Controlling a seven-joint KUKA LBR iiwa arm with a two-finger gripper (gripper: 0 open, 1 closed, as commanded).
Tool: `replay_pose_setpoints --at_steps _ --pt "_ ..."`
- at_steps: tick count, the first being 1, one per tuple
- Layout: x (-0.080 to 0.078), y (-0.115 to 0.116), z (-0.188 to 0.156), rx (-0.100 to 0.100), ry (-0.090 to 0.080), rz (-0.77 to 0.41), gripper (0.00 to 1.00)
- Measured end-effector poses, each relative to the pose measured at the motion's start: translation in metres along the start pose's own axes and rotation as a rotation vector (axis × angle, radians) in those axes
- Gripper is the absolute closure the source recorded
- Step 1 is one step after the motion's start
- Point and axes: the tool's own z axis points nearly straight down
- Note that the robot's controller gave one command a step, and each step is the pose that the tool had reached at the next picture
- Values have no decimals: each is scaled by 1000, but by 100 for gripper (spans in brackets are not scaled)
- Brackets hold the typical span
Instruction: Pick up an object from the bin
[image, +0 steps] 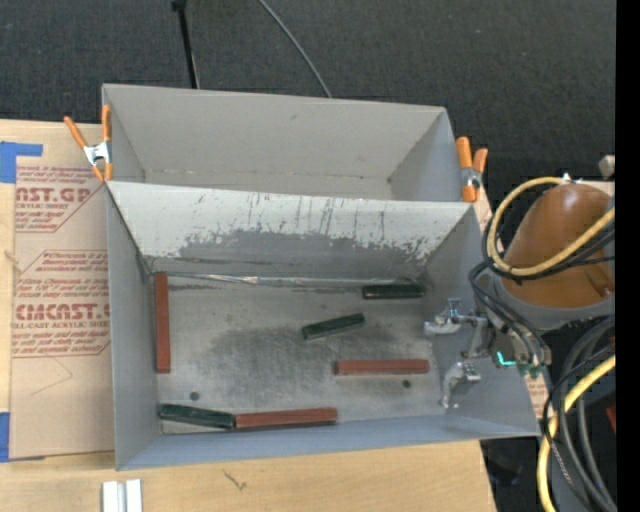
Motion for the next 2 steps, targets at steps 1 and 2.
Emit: replay_pose_setpoints --at_steps 1,2 --pt "-2 0 -3 2 -7 -1 0" --pt "-42 11 76 4 -22 -84 100"
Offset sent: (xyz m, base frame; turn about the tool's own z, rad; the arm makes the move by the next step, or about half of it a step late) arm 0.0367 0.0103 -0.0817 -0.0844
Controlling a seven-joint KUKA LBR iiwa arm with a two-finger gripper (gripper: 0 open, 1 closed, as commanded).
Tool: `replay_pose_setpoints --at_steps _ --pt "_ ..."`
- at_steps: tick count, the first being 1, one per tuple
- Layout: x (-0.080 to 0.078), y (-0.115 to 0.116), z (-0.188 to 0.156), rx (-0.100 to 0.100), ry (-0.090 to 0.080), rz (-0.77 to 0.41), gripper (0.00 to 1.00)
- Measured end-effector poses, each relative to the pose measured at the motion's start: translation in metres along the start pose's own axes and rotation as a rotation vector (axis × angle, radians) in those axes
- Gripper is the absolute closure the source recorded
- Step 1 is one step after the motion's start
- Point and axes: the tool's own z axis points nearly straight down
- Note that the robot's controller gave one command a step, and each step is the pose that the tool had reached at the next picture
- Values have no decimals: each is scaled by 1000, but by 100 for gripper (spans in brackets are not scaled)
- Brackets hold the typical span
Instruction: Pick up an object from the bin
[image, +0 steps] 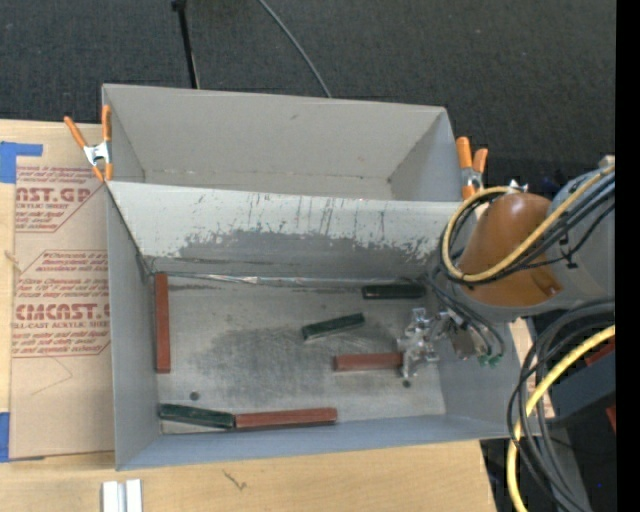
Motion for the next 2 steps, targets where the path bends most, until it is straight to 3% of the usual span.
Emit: replay_pose_setpoints --at_steps 1,2 --pt "0 0 0 0 0 0 100" --pt "-9 7 -166 0 5 -34 100"
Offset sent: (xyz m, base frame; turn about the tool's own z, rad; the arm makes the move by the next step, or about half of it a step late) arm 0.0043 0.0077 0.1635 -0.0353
